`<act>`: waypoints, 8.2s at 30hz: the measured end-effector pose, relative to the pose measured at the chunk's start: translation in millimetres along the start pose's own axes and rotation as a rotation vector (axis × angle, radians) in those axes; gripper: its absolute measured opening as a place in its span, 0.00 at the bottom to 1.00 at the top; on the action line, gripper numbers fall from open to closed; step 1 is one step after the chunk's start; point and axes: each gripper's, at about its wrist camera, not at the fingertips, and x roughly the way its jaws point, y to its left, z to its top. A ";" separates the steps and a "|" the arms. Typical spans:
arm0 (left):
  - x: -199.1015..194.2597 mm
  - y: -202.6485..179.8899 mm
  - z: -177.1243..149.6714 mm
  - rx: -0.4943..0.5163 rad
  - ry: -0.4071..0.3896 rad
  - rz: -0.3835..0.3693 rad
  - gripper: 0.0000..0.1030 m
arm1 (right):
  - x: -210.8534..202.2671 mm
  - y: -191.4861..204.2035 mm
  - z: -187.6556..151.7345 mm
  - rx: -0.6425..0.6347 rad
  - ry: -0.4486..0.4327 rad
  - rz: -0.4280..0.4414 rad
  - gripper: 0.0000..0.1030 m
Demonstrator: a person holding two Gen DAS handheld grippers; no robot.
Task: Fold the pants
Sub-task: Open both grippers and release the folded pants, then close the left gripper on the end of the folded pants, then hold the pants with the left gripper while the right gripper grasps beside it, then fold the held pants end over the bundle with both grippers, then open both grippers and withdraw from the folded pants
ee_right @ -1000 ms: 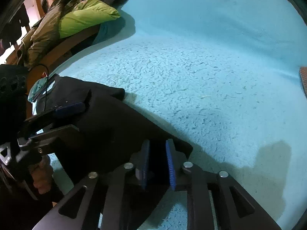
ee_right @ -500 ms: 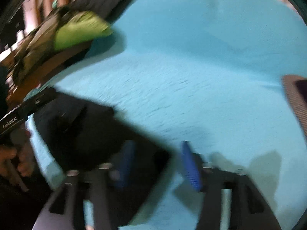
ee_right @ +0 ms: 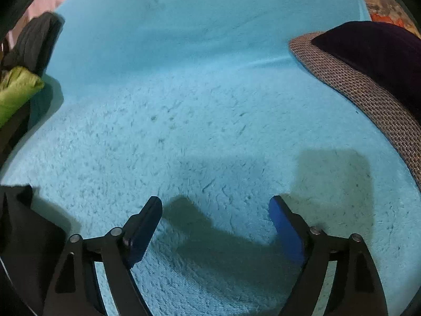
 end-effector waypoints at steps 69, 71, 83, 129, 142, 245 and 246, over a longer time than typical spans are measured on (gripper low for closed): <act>48.2 191.4 -53.0 -1.032 0.224 -0.327 0.21 | -2.6 -3.4 -1.1 -0.001 -0.019 0.037 0.86; 45.5 192.5 -55.1 -1.032 0.210 -0.312 0.19 | -2.6 -3.4 -1.2 -0.002 -0.019 0.036 0.86; -4.3 131.9 -14.4 -0.536 -0.008 -0.201 0.08 | -2.6 -3.4 -1.6 -0.002 -0.019 0.035 0.86; -74.1 -149.9 -70.0 0.506 -0.052 -0.667 0.11 | -32.5 82.1 23.4 0.103 0.318 0.887 0.12; -71.5 -98.4 -47.0 0.326 -0.003 -0.798 0.18 | 8.1 62.3 -1.8 0.174 0.337 0.926 0.23; 67.4 -130.8 45.1 0.103 0.163 -0.359 0.73 | 1.6 -23.5 6.8 0.144 -0.070 0.619 0.43; 62.1 -135.2 42.4 0.134 0.142 -0.339 0.76 | -4.3 -19.2 2.5 0.112 -0.080 0.578 0.43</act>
